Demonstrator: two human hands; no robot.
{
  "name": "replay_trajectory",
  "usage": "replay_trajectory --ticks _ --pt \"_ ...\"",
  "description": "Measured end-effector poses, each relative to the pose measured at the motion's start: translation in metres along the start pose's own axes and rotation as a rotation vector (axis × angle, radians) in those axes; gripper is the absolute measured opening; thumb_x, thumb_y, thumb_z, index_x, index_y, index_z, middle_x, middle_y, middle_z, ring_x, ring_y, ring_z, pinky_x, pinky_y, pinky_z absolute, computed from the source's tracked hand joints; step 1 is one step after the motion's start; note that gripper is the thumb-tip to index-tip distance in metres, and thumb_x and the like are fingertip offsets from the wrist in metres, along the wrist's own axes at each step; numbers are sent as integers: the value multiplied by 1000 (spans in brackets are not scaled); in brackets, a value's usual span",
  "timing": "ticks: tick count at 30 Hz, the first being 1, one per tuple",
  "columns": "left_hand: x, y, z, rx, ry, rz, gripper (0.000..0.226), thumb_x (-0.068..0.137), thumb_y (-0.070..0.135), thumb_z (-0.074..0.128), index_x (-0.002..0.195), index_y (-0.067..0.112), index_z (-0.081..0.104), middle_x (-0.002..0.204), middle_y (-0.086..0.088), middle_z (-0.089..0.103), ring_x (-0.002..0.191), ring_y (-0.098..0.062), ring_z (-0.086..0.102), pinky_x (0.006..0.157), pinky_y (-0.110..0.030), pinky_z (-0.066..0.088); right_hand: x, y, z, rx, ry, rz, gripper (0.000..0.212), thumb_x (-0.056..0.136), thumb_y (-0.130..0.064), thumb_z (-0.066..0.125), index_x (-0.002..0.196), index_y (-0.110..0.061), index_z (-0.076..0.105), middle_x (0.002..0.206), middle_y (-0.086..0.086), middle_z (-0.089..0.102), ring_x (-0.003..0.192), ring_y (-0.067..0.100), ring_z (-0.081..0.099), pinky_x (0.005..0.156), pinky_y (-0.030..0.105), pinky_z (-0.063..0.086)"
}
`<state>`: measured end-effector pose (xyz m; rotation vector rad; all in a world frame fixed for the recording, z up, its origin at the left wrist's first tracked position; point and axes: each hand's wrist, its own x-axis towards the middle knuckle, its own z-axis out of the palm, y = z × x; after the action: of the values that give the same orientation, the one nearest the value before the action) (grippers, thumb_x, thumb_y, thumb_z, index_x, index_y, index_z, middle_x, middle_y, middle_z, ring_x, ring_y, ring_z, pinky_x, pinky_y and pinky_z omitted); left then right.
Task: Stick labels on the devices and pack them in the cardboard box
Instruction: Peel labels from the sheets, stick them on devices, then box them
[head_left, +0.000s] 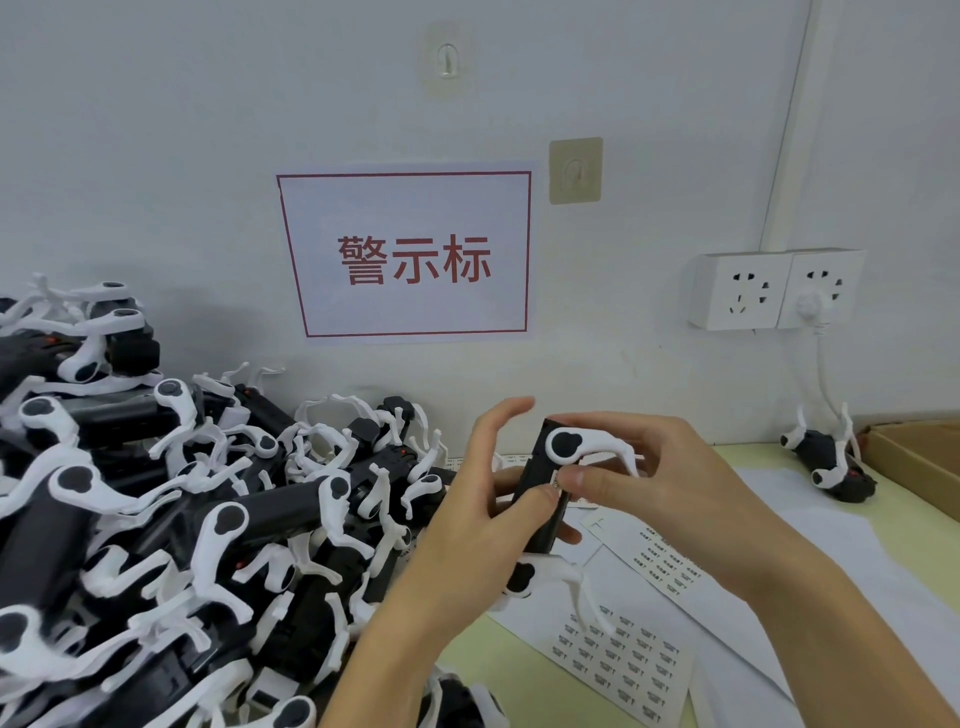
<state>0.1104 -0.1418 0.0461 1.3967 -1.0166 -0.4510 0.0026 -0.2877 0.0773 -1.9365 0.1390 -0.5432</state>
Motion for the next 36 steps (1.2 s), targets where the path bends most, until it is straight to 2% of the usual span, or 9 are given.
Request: replay_trajectory --ticks 8,10,13,16,19,21,25,31,36 --pt "4 -8 -3 0 181 -116 49 75 52 67 121 39 54 106 4 72 94 -10 70 81 -27 56 8 9 9 99 215 -39 26 87 -25 73 110 -36 71 103 -15 74 97 3 69 89 30 53" --pt "7 -11 -2 -135 306 -131 48 80 52 73 119 31 54 103 0 70 91 -15 72 81 -34 59 11 12 14 165 326 -40 25 86 -30 73 110 -37 69 101 -16 72 94 2 68 79 24 57" --pt "10 -9 0 -364 409 -131 38 88 38 68 115 15 56 96 -9 71 83 -24 72 67 -32 57 15 16 24 241 450 -20 26 87 -37 71 111 -40 65 101 -18 69 87 -2 68 65 14 55" --pt "11 -11 0 -408 459 -97 28 92 34 65 110 12 61 106 -19 70 90 -31 71 74 -38 56 17 18 30 253 432 -27 28 87 -40 69 114 -46 61 99 -25 66 85 -2 67 64 16 56" --pt "11 -11 -1 -402 500 -56 24 93 32 65 107 12 64 109 -20 69 101 -41 68 89 -50 55 17 18 29 261 399 -40 27 89 -38 68 114 -47 61 100 -27 66 86 -1 67 63 14 54" --pt "10 -10 -1 -391 510 -38 25 91 32 66 106 12 64 109 -20 68 102 -43 67 91 -52 54 17 18 28 262 385 -41 27 90 -38 67 114 -48 61 100 -27 66 86 -2 66 63 13 54" --pt "10 -8 0 -372 512 -3 38 78 43 69 104 15 66 104 -16 69 100 -41 68 87 -47 55 15 17 24 232 366 -33 26 90 -38 67 113 -48 61 98 -25 67 87 -1 66 66 16 56" --pt "9 -9 -1 -300 501 71 31 77 49 67 100 27 69 107 -12 69 99 -34 70 85 -40 58 13 17 17 199 330 -2 29 88 -31 69 112 -46 61 106 -18 69 94 6 68 83 32 55" --pt "11 -9 -1 -234 515 128 28 83 49 68 104 30 67 102 -6 71 96 -29 70 79 -29 58 11 14 16 158 328 1 32 86 -34 72 112 -46 60 102 -17 70 80 -4 66 74 22 46"
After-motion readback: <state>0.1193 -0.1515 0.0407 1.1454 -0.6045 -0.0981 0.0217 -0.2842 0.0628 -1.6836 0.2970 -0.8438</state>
